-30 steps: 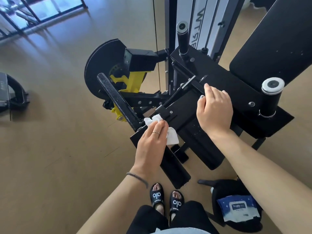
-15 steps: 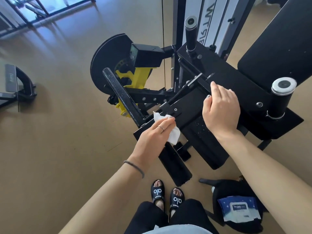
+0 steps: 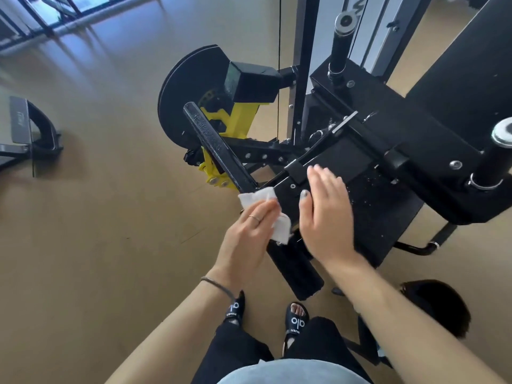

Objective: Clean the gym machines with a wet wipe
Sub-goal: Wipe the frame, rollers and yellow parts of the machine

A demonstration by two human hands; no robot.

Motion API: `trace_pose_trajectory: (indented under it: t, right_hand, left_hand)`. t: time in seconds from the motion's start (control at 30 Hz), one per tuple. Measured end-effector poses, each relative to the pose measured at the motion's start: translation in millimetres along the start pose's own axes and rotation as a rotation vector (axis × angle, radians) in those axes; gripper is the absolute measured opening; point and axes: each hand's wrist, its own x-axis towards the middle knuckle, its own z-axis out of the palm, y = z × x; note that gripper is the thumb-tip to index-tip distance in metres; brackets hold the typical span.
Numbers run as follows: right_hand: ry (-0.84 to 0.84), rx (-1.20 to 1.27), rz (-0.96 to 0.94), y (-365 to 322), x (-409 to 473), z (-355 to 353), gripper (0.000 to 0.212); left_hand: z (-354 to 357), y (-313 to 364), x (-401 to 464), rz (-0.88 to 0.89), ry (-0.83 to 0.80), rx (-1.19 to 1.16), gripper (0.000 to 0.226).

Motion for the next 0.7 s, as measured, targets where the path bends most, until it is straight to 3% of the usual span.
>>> trace_pose_trajectory:
  t: [0.1,0.2,0.27,0.37,0.43,0.57,0.7]
  right_hand:
    - [0.029,0.034,0.121,-17,-18,14,0.051]
    - [0.17,0.159,0.315,-28,-20,14,0.052]
    - [0.264,0.355,0.51,-38,-16,14,0.057]
    - [0.332,0.528,0.72,-53,-2,14,0.067]
    - [0.352,0.519,0.78,-60,6,14,0.072]
    - [0.335,0.465,0.768,-73,6,22,0.068]
    - [0.309,0.48,0.769,-76,0,27,0.064]
  left_hand:
    - [-4,-14,-5,0.061,0.016,-0.073,0.035]
    - [-10,-37,-22,-0.087,0.068,-0.158,0.021]
    - [-12,-35,-23,-0.439,0.12,-0.332,0.008]
    - [-17,-12,-8,-1.127,0.078,-0.729,0.029]
    - [-22,-2,0,-1.327,0.031,-0.845,0.034]
    - [-28,3,19,-1.562,-0.076,-1.015,0.029]
    - [-30,16,17,-1.491,-0.145,-0.981,0.016]
